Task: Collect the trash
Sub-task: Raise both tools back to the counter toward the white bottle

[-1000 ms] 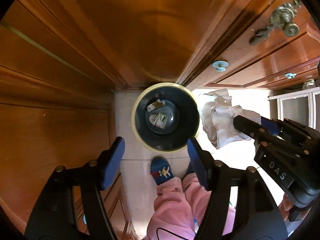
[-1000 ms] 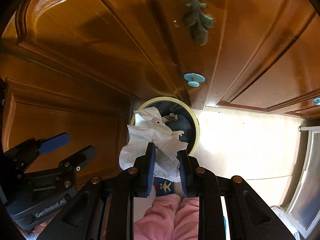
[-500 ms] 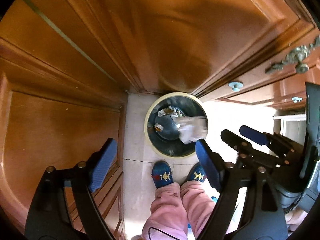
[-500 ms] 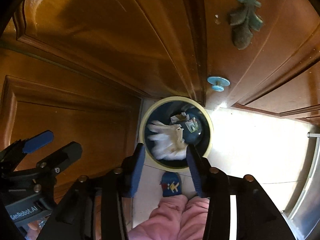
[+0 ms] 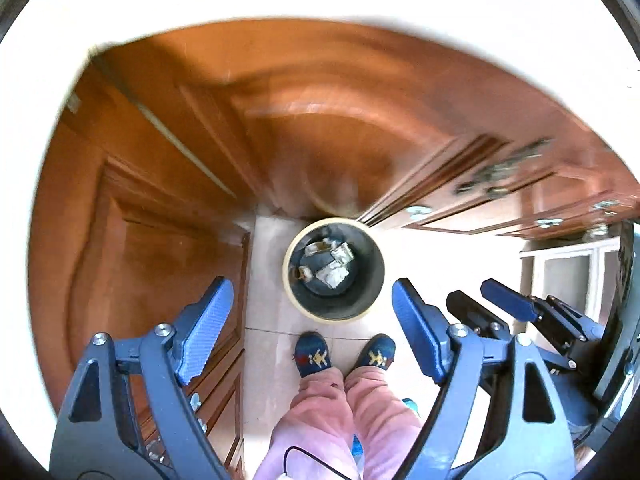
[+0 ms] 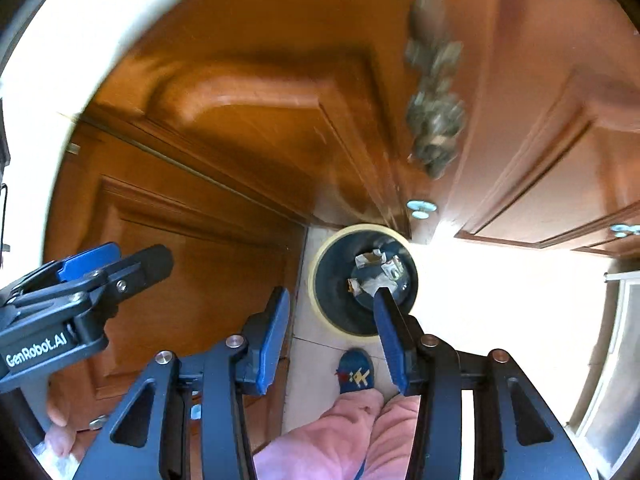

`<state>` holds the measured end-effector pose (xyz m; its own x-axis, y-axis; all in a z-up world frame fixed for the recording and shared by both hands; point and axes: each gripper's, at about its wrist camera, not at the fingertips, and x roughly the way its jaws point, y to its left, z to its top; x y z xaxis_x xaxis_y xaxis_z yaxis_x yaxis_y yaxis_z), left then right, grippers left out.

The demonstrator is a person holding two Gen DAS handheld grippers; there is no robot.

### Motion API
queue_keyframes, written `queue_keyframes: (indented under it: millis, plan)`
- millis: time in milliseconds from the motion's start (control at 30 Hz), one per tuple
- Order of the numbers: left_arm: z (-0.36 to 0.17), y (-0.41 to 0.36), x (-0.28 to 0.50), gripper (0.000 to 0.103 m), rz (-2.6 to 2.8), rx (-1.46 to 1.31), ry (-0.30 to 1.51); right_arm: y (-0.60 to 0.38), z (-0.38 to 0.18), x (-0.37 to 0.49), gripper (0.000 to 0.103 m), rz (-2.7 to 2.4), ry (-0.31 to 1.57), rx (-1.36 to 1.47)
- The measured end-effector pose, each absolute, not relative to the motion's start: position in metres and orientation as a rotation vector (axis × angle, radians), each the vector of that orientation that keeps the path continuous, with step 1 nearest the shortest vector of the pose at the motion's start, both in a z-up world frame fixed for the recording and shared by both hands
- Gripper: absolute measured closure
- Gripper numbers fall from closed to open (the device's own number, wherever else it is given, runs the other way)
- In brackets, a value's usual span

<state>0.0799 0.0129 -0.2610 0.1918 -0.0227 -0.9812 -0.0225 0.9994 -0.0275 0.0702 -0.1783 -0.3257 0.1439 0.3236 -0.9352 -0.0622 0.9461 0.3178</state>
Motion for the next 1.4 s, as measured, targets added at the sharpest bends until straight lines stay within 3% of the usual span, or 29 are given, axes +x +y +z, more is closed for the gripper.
queue_keyframes:
  millis: [400, 767, 1100, 1400]
  plan:
    - [-0.106, 0.001, 0.065, 0.024, -0.072, 0.018, 1.209, -0.196, -0.132, 0.032, 0.059, 0.274, 1.210, 0.089]
    - [-0.007, 0.012, 0.091, 0.024, -0.086, 0.014, 1.014, -0.203, 0.014, 0.036, 0.059, 0.218, 1.000, 0.038]
    - [0.012, 0.050, 0.137, 0.024, -0.056, 0.029, 0.930, -0.175, 0.100, 0.075, 0.059, 0.219, 0.839, 0.028]
    - [0.015, 0.078, 0.177, 0.024, 0.006, 0.071, 0.878, -0.158, 0.111, 0.151, 0.058, 0.231, 0.802, 0.060]
